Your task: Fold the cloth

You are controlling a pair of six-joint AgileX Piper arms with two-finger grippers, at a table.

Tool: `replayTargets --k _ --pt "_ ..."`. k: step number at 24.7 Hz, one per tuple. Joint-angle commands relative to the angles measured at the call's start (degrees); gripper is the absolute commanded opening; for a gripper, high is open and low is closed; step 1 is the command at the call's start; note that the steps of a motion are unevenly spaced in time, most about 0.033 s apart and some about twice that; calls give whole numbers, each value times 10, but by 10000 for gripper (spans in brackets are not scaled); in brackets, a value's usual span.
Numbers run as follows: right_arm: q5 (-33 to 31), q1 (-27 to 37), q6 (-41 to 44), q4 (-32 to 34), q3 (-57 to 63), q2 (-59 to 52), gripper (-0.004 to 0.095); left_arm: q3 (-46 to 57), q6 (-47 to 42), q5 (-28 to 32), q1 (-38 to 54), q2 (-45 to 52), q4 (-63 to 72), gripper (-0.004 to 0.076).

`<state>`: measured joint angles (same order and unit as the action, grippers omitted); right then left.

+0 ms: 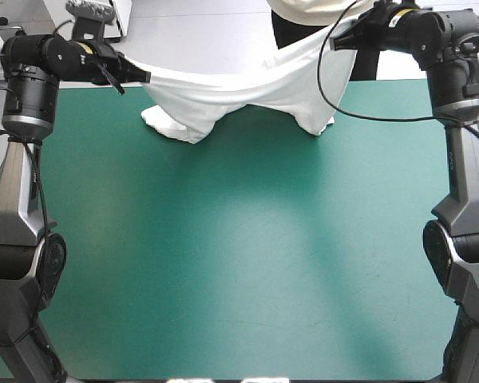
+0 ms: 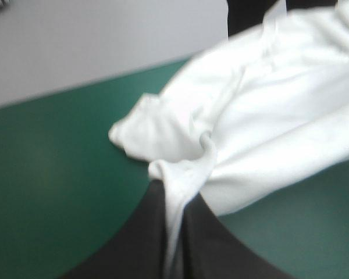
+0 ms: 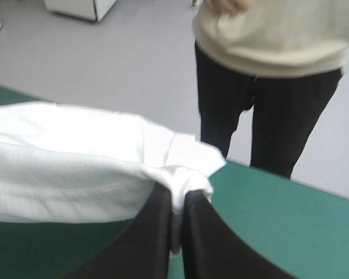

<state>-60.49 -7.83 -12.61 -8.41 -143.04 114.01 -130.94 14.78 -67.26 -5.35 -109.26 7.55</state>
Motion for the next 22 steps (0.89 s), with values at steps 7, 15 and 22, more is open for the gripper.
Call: replayTargets --k 7,15,22 --pt "-20 4 -37 -93 222 -55 -16 252 -17 48 -2 60 12 -9" --pt "54 4 -63 -113 484 -155 -16 476 -6 150 -2 162 48 -9" --pt "42 11 -45 -56 728 -335 -17 654 -16 117 -2 323 -45 -9"
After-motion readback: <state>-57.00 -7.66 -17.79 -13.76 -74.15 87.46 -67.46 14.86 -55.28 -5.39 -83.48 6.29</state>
